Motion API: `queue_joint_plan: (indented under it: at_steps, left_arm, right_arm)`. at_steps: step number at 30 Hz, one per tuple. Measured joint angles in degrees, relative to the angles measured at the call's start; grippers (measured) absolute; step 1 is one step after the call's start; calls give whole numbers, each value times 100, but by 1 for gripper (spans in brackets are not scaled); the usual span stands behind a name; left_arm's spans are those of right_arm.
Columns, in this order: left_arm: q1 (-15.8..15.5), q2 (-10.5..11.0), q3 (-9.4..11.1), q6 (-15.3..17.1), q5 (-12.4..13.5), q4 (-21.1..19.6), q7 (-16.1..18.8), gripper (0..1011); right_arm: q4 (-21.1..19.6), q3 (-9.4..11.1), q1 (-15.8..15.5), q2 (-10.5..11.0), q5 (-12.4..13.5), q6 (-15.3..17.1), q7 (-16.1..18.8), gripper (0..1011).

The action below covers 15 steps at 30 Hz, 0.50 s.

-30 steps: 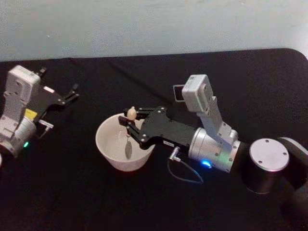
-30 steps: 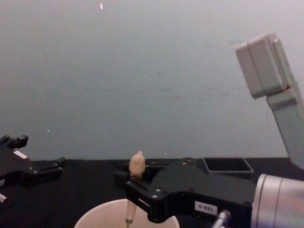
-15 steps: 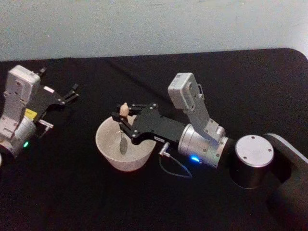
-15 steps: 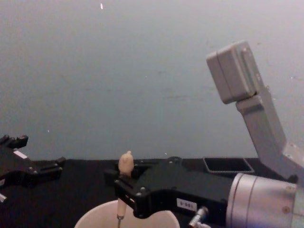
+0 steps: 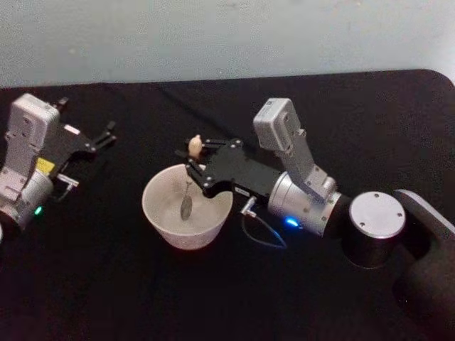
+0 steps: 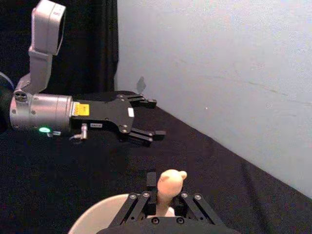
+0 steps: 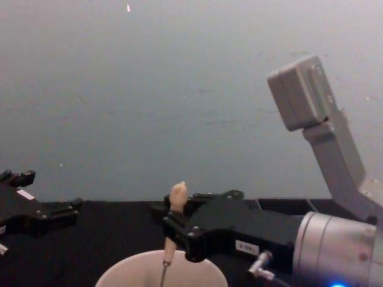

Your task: Pick up the stirring spoon with one hand, stir inside the cup, then place it back in its original position.

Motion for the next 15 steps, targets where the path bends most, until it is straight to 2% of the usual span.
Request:
queue_joint_plan:
  at_steps: [15]
  left_arm:
    - [0,0,0,0,0,0,0,1001]
  right_arm:
    - [-240,235,-217,168,-11,-18,1,173]
